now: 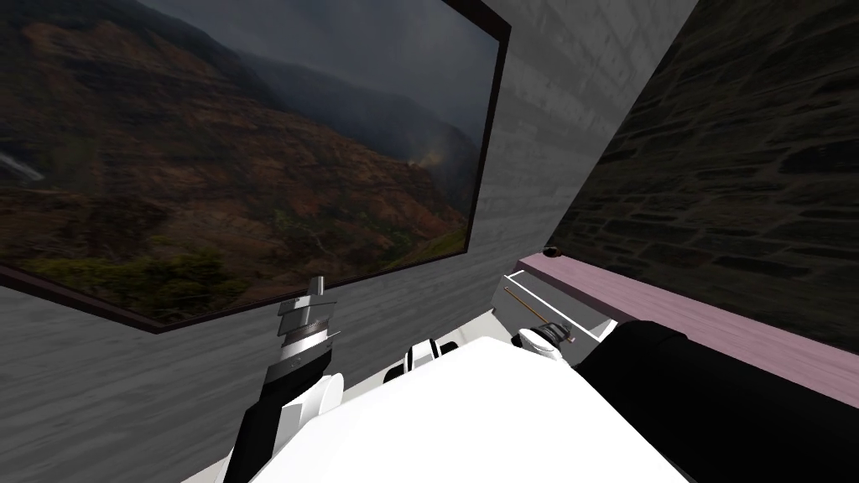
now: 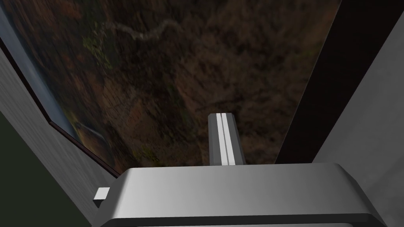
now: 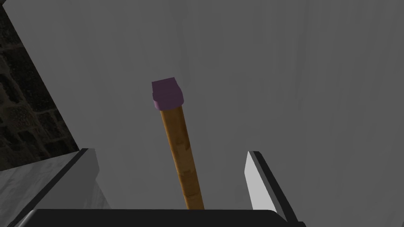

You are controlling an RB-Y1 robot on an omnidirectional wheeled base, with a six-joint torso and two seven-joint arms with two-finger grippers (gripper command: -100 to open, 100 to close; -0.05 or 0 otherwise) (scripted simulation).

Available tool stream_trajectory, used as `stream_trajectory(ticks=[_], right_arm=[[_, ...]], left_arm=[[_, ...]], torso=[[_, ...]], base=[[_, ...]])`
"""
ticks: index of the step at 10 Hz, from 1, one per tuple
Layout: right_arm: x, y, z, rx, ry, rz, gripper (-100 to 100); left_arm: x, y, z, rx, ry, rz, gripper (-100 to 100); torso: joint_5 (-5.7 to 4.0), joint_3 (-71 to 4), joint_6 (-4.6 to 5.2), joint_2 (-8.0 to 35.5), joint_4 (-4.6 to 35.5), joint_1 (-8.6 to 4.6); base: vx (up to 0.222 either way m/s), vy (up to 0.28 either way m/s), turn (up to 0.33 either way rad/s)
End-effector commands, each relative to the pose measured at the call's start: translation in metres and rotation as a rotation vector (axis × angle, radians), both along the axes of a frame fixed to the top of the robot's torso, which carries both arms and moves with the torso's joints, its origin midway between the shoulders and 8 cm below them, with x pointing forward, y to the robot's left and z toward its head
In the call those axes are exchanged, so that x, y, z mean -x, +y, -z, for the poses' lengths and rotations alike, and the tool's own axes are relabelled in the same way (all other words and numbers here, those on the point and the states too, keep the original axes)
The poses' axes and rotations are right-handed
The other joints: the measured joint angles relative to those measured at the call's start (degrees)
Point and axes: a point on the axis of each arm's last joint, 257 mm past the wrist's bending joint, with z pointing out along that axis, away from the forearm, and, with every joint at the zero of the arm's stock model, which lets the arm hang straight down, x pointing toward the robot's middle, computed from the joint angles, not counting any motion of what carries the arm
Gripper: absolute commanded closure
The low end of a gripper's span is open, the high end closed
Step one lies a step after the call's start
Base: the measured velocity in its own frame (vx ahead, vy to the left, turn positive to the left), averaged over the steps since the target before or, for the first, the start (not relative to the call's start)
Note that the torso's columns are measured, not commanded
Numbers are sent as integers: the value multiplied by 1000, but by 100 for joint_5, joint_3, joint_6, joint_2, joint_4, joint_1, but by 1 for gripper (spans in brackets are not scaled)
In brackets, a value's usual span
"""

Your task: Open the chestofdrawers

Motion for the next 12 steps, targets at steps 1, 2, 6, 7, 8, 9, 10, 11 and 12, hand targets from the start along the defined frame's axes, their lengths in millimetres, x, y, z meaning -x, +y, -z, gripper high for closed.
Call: stream_trajectory(ticks=[1,2,6,7,8,9,10,11,12], right_arm=[[-1,-19,-11,3,-4,-1,-100],[-2,-27,-15,4,-4,-7,-100],[-2,-53,-32,5,-2,-10,-100],[-2,-59,-37,4,1,-12,-100],[-1,-64,-41,7,-3,-6,-100],[-1,-72,-48,9,0,-7,-100],[-1,-79,-54,12,5,-12,-100],[0,-81,-54,9,2,-5,-100],[0,-77,-51,4,2,-9,-100]], left_arm=[[0,0,0,0,0,0,0],[0,0,0,0,1,0,0],[0,-1,2,0,4,3,0],[0,-2,2,0,4,4,0],[0,-3,2,0,4,6,0],[0,-4,2,0,4,8,0],[0,-4,2,0,3,10,0],[0,-5,2,0,4,12,0],[0,-6,2,0,5,14,0]], torso=[[3,0,-1,2,1,8],[8,-1,2,3,2,34],[18,-11,-2,-13,-3,71],[22,-15,-2,-16,-4,79],[22,-23,-4,-29,-6,87],[20,-27,-7,-33,-9,79],[22,-26,-5,-30,-8,81],[37,-28,-1,-27,-4,106],[46,-31,0,-28,-4,116]], base=[[8,22,1],[13,50,-8],[0,71,-10],[17,95,-17],[6,51,-10],[-7,39,0],[-5,72,0],[3,53,-7],[-5,6,-3]])
